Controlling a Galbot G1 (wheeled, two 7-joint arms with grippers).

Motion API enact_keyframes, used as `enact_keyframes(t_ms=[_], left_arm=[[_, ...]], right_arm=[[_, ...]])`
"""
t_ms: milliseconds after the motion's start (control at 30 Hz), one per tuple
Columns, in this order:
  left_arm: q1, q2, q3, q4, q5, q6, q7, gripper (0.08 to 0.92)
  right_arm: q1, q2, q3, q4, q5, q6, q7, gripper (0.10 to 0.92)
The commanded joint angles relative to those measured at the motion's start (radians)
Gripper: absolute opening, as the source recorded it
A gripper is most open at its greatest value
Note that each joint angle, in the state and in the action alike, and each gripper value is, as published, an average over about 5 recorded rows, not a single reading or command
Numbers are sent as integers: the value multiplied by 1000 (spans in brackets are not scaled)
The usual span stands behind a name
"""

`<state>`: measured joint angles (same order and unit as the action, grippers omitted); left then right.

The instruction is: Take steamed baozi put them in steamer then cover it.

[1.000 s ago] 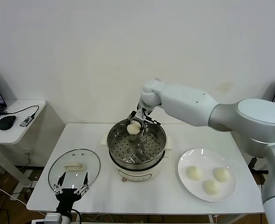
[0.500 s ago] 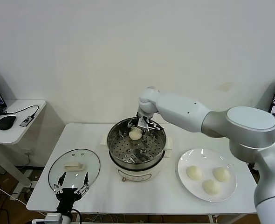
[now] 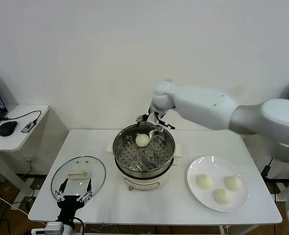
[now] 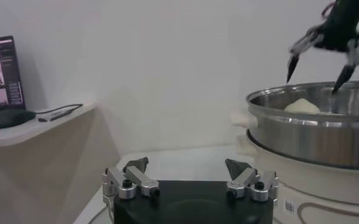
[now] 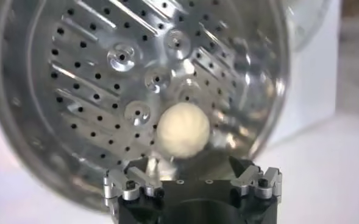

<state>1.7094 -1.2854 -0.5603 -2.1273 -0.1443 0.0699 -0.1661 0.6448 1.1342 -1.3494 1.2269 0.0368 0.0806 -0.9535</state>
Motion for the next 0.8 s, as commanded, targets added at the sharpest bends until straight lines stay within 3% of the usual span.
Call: enact_keyframes(t_ms=[33, 267, 433, 800], left_arm=[[-1, 1, 1, -4, 1, 1, 1, 823], [-2, 15, 2, -3, 4, 2, 1, 823], [0, 22, 0, -1, 5, 2, 1, 823], [-4, 11, 1, 1, 16, 5, 1, 823]], right_arm=[[121, -238, -39, 267, 232, -399, -59, 823], [157, -528, -91, 486, 270, -559, -22, 823], [82, -675, -85, 551, 222, -591, -2, 823], [-229, -728, 22, 522, 78, -581, 24, 823]])
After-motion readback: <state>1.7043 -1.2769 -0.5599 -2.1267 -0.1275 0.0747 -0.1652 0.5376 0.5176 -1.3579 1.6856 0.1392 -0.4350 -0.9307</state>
